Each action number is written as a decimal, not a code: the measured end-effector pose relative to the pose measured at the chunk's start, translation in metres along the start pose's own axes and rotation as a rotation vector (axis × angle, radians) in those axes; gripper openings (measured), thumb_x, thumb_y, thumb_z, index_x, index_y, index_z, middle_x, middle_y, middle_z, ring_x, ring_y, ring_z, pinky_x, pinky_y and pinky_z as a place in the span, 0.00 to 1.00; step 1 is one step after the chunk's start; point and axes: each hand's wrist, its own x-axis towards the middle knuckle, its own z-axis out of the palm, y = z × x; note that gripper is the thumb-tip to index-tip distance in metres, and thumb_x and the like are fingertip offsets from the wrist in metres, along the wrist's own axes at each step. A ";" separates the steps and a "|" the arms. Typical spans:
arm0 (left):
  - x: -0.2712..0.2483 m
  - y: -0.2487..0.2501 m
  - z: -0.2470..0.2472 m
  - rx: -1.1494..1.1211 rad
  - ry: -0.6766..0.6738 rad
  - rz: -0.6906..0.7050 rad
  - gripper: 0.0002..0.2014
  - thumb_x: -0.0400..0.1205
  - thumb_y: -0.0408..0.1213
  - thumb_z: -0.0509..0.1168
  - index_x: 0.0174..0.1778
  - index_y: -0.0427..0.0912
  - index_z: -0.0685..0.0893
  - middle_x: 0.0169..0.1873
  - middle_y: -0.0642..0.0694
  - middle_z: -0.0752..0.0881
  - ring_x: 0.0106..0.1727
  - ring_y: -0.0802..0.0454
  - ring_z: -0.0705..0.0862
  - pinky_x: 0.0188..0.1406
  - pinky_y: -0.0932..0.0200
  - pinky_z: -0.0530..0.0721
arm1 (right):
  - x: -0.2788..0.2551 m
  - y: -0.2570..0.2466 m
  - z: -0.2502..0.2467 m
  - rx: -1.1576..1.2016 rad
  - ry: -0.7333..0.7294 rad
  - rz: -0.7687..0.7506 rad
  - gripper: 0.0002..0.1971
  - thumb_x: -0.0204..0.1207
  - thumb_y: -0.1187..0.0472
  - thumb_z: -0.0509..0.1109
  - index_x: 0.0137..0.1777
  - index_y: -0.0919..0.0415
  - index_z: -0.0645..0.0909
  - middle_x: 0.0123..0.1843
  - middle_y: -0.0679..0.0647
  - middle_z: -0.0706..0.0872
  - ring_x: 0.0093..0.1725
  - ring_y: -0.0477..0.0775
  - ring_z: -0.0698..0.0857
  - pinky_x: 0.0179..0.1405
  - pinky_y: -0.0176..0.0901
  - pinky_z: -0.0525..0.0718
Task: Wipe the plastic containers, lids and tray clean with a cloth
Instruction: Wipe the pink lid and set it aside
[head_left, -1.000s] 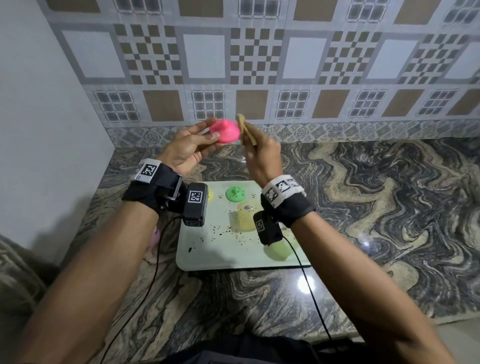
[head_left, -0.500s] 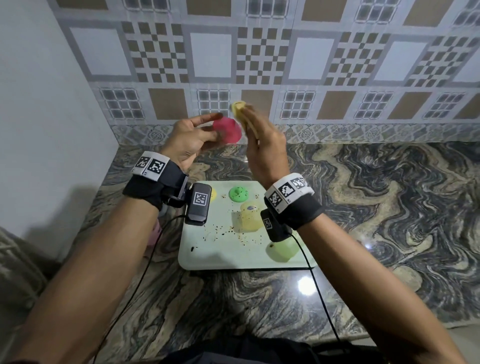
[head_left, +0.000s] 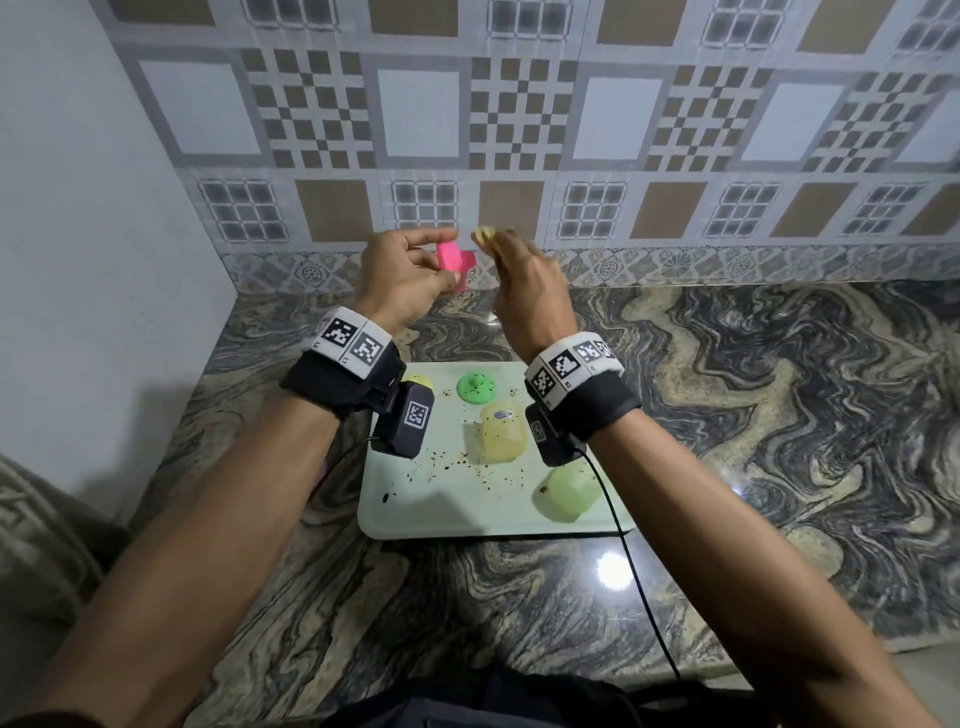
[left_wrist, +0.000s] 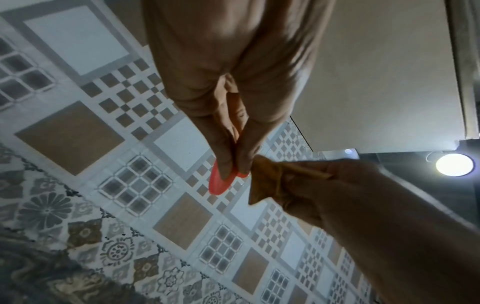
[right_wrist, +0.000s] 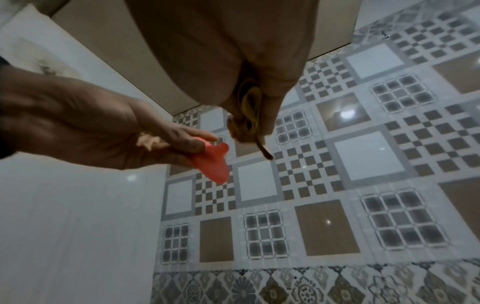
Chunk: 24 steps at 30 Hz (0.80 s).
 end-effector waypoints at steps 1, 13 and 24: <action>0.000 0.000 0.000 -0.011 0.000 0.002 0.26 0.70 0.24 0.78 0.64 0.40 0.84 0.40 0.47 0.90 0.38 0.57 0.89 0.39 0.59 0.91 | -0.001 -0.002 -0.001 0.000 0.011 -0.022 0.23 0.76 0.81 0.62 0.70 0.66 0.78 0.65 0.63 0.85 0.48 0.64 0.89 0.48 0.59 0.90; 0.001 -0.004 0.000 -0.137 -0.088 -0.007 0.26 0.71 0.20 0.75 0.66 0.40 0.84 0.54 0.38 0.89 0.49 0.50 0.91 0.43 0.57 0.91 | 0.006 0.004 -0.006 0.138 -0.011 0.077 0.17 0.84 0.71 0.61 0.71 0.64 0.80 0.52 0.60 0.91 0.41 0.49 0.86 0.42 0.31 0.82; 0.017 -0.030 -0.041 -0.618 -0.132 -0.283 0.23 0.81 0.17 0.60 0.71 0.34 0.77 0.58 0.37 0.87 0.49 0.50 0.91 0.43 0.61 0.89 | -0.010 -0.014 -0.017 0.220 0.025 -0.235 0.17 0.82 0.72 0.60 0.68 0.68 0.80 0.63 0.65 0.87 0.55 0.61 0.90 0.56 0.51 0.89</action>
